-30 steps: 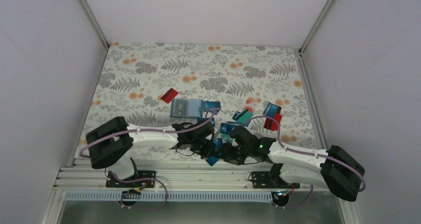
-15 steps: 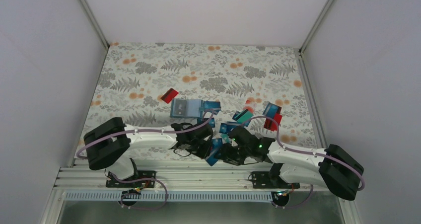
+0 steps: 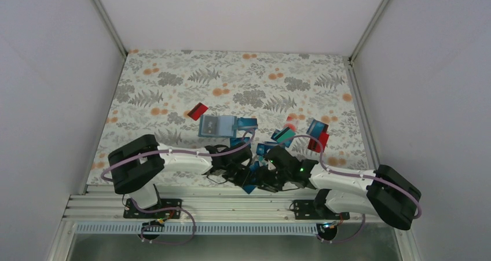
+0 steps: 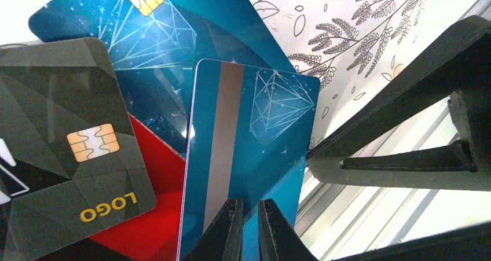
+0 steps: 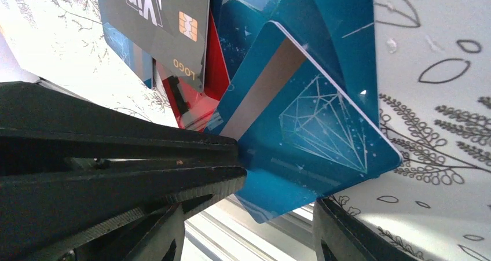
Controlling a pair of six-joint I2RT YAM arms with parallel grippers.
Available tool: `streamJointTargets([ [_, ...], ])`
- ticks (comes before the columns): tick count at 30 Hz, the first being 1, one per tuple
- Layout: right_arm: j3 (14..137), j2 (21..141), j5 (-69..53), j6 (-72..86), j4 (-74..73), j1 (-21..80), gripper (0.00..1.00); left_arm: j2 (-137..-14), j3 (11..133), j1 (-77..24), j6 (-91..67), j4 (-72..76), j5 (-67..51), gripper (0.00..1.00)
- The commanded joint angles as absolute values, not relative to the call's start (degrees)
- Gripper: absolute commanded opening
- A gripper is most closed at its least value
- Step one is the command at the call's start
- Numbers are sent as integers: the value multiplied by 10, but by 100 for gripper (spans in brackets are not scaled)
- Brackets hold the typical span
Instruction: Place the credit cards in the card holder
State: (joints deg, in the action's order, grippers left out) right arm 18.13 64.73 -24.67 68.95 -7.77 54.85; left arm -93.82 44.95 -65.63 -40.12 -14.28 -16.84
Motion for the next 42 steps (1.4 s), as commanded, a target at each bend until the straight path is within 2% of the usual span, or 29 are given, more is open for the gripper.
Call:
streamJointTargets([
  [1,179,653,-236,695,-84,546,56,-957,442,-662,-424,-63,-226,9],
  [6,172,626,-225,697,-124,545,56,-906,440,-662,-431,-62,-223,9],
  [14,148,601,-264,693,-130,546,56,-833,435,-654,-419,-192,-131,10],
  [22,148,625,-280,689,-105,545,56,-877,429,-653,-403,-215,-125,10],
  [34,149,662,-290,702,-40,545,56,-930,442,-669,-408,-169,-160,10],
  [39,149,680,-291,705,-15,546,54,-955,453,-678,-416,-119,-192,10],
  [42,148,669,-284,709,-13,544,49,-960,447,-679,-426,-77,-216,10],
])
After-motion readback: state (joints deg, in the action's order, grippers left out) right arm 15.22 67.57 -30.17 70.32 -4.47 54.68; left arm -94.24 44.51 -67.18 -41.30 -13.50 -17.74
